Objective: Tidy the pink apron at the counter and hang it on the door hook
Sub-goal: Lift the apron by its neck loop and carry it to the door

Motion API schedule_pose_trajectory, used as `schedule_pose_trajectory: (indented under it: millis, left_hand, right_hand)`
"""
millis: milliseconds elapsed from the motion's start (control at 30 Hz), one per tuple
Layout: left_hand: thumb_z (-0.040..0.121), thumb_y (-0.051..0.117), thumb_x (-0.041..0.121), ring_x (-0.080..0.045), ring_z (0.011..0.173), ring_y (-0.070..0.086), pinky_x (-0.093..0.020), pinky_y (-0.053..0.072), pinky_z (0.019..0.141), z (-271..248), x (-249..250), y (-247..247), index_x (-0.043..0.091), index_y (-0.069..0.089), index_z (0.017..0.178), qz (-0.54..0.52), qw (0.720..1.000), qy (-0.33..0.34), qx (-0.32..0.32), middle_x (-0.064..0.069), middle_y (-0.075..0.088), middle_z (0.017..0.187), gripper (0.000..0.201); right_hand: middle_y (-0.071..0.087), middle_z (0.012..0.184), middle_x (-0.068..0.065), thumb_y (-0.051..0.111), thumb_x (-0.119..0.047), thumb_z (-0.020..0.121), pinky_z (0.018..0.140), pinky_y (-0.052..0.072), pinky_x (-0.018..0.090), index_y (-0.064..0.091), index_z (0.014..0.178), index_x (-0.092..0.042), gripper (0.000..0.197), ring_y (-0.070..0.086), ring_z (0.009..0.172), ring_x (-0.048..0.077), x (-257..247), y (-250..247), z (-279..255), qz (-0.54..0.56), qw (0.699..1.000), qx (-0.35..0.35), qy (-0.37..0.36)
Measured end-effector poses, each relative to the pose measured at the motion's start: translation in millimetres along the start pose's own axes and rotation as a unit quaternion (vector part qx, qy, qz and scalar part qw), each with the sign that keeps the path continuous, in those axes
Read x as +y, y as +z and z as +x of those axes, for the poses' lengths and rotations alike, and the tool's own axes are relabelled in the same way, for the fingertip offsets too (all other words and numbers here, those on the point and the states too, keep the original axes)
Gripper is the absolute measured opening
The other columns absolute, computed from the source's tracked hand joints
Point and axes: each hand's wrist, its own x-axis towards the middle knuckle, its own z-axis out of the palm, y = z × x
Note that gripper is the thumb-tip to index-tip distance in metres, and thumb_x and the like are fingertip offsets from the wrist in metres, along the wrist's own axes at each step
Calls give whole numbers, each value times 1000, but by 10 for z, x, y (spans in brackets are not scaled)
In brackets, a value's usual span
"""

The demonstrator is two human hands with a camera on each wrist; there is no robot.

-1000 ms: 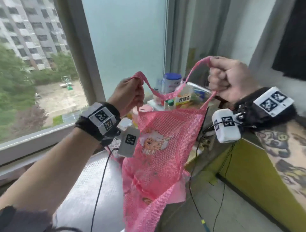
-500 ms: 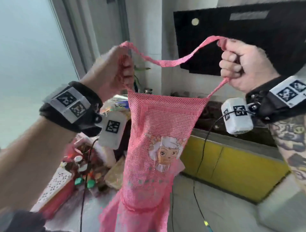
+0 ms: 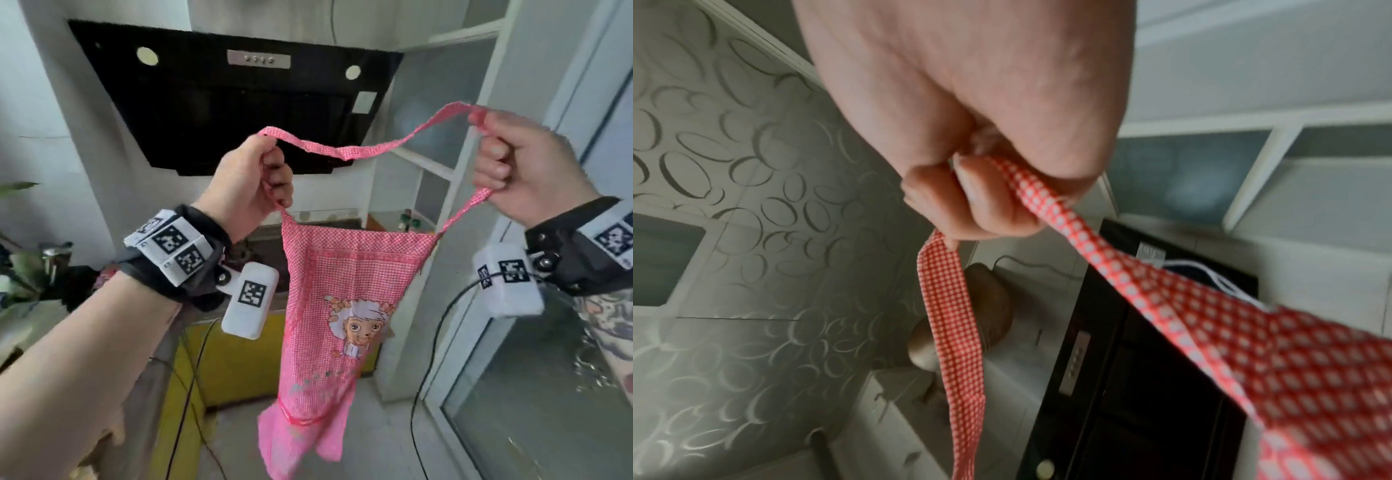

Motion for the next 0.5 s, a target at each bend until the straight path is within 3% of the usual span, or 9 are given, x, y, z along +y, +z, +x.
schedule_pose_trajectory:
  millis: [133,333,500]
  left_hand:
    - [89,37,28,-19,47,35,-30,30,52,481,-241,443,19,34,56,-34,996,-25,-84,-1,37,54,34]
    - [89,35,31,-14,42,19,-26,17,42,1048,-533,1470,22,30,56,-11,979,-40,-201,5,27,46,34]
    - [86,32,38,-15,51,11,-33,5,55,1358,-783,2477,22,33,58,-36,955,-49,-292,5,26,50,32]
  right_hand:
    - [49,45,-7,46,-13,96,42,33,17,59,86,-16,17,43,39,8,-107,-399,-103,-48,993,95,-45]
    - [57,59,-6,47,-14,96,51,42,20,63,88,-17,19,52,52,8,-422,-1273,-265,-93,974,182,-99]
    - [52,47,-12,41,-14,101,44,37,15,56,79,-18,28,45,41,2,-759,-1904,-502,-138,940,289,-117]
